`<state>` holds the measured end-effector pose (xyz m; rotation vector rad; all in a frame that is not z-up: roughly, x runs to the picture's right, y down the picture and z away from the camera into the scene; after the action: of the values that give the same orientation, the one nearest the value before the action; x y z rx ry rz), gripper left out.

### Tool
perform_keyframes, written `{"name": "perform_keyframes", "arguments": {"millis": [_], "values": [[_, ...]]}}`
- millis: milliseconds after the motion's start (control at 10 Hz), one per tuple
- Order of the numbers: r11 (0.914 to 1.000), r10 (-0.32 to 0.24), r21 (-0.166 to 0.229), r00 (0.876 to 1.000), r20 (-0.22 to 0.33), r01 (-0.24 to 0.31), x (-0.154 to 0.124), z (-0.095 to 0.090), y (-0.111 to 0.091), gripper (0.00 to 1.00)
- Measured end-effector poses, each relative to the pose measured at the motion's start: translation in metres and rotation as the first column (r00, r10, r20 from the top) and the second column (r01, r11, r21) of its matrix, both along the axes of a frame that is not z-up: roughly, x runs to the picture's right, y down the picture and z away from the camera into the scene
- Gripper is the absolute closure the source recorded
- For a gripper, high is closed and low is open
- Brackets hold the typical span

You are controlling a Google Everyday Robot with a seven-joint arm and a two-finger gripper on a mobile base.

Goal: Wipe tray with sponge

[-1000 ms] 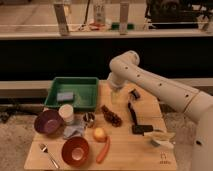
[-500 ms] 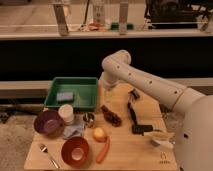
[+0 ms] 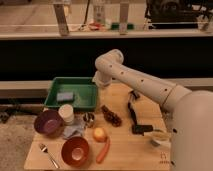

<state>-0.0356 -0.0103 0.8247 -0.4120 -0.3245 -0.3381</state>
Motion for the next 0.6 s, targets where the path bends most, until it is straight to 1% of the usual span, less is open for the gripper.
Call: {"name": "perform_keyframes", "arguments": {"millis": [200, 400, 600], "values": [[0.9997, -0.023, 0.007, 1.000, 0.016, 0.023, -0.009, 0.003, -0.002, 0.20], [0.9993, -0.035, 0.016, 0.999, 0.022, 0.035, -0.012, 0.007, -0.003, 0.20], [0.9981, -0.057, 0.027, 0.998, 0.037, 0.056, -0.023, 0.009, -0.005, 0.20]]}}
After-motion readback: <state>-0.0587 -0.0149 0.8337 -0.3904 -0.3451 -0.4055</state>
